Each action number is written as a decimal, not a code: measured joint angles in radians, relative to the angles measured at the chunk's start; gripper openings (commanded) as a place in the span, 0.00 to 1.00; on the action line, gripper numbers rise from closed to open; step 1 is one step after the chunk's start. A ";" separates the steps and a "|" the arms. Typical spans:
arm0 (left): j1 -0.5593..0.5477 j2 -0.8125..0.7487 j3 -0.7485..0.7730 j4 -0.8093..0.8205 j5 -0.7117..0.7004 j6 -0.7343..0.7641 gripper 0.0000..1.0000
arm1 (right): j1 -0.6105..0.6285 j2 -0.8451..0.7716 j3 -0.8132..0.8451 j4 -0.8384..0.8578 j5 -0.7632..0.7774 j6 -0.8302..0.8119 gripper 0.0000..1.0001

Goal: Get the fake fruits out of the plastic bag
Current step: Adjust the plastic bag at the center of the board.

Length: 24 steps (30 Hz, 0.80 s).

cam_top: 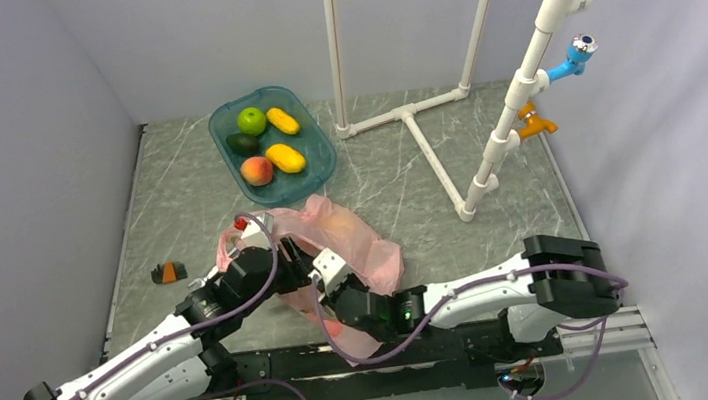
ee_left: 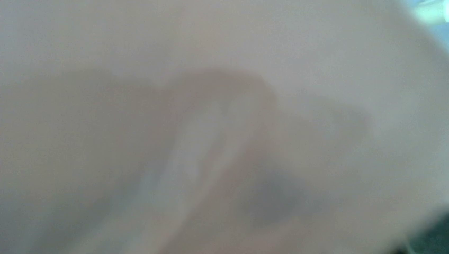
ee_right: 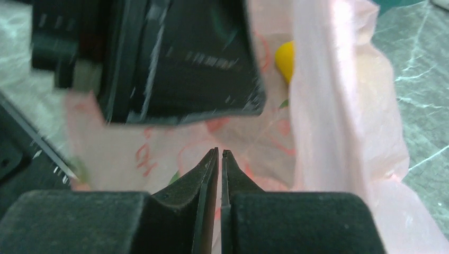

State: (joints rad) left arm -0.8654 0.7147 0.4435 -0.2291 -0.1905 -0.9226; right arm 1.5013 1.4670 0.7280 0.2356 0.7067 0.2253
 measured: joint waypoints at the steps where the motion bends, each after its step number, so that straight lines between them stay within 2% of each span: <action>1: 0.000 0.010 0.000 0.000 -0.012 -0.007 0.60 | -0.018 0.019 0.000 0.040 0.008 -0.003 0.23; 3: -0.001 0.040 0.000 -0.002 -0.035 -0.018 0.60 | -0.048 0.063 0.000 0.122 0.034 -0.006 0.30; 5: -0.003 0.064 0.000 -0.003 -0.049 -0.030 0.61 | -0.071 0.114 0.006 0.167 0.069 0.000 0.33; 6: -0.005 0.076 0.000 -0.005 -0.061 -0.036 0.61 | -0.082 0.148 0.011 0.175 0.090 0.012 0.40; 8: -0.005 0.089 -0.002 -0.013 -0.090 -0.045 0.62 | -0.099 0.197 0.010 0.163 0.134 0.056 0.50; 11: -0.009 0.097 -0.014 -0.018 -0.101 -0.066 0.63 | -0.111 0.199 -0.010 0.089 0.204 0.156 0.55; 13: -0.013 0.103 -0.022 -0.021 -0.108 -0.076 0.63 | -0.111 0.169 -0.025 0.005 0.249 0.241 0.61; 17: -0.015 0.112 -0.044 -0.015 -0.115 -0.089 0.64 | -0.083 0.036 -0.076 -0.126 0.316 0.367 0.81; 20: -0.015 0.120 -0.057 -0.014 -0.115 -0.091 0.65 | -0.070 -0.057 -0.116 -0.180 0.338 0.428 0.85; 24: -0.016 0.120 -0.068 -0.014 -0.114 -0.095 0.70 | -0.114 -0.204 -0.245 -0.212 0.339 0.529 0.87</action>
State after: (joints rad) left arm -0.8810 0.8345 0.3756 -0.2436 -0.3050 -1.0180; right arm 1.3869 1.2629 0.4831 0.0231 1.0458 0.7547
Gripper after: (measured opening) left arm 0.661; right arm 0.852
